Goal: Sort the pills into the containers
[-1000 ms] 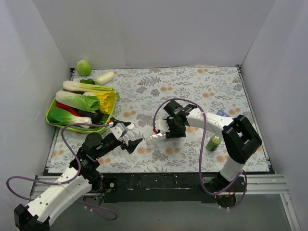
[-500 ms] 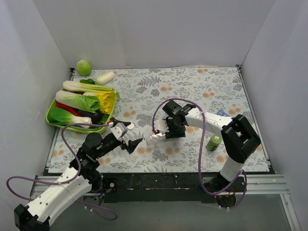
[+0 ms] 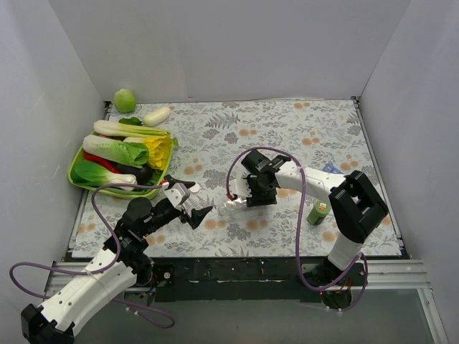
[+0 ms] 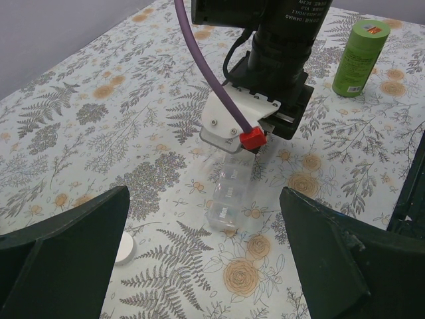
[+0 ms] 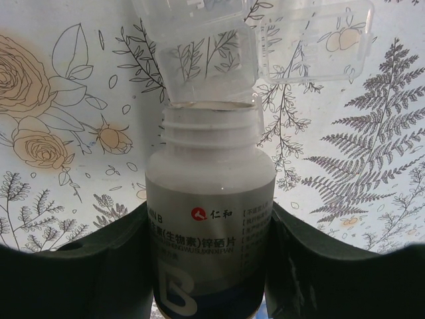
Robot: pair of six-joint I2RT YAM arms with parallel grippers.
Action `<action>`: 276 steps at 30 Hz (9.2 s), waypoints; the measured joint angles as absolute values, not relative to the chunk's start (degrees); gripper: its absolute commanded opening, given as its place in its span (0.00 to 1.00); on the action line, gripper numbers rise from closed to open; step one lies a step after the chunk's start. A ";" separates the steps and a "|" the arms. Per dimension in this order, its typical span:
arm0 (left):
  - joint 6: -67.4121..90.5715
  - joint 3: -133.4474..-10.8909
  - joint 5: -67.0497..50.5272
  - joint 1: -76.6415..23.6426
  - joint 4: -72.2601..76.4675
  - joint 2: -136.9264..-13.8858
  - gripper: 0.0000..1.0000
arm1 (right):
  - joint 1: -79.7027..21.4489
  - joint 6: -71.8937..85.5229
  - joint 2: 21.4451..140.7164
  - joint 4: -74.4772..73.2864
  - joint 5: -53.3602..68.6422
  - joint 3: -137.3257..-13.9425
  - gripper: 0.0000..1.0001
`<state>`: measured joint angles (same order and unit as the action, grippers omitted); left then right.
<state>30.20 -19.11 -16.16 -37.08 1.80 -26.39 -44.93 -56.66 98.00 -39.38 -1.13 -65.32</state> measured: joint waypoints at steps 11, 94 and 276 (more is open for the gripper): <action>30.20 -19.11 -16.56 -37.08 1.80 -26.39 0.98 | -45.15 -56.10 98.85 -40.42 -1.65 -66.37 0.03; 29.80 -19.11 -17.30 -37.08 2.15 -26.02 0.98 | -47.13 -55.35 101.65 -44.42 -6.04 -70.41 0.03; 84.42 -50.65 -37.87 -39.13 0.43 -80.05 0.05 | -30.02 -20.78 69.19 -4.91 50.26 -38.11 0.01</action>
<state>84.42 -50.65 -37.87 -39.13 0.43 -80.05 -30.02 -20.78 69.19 -4.91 50.26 -38.11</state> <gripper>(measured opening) 0.408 0.600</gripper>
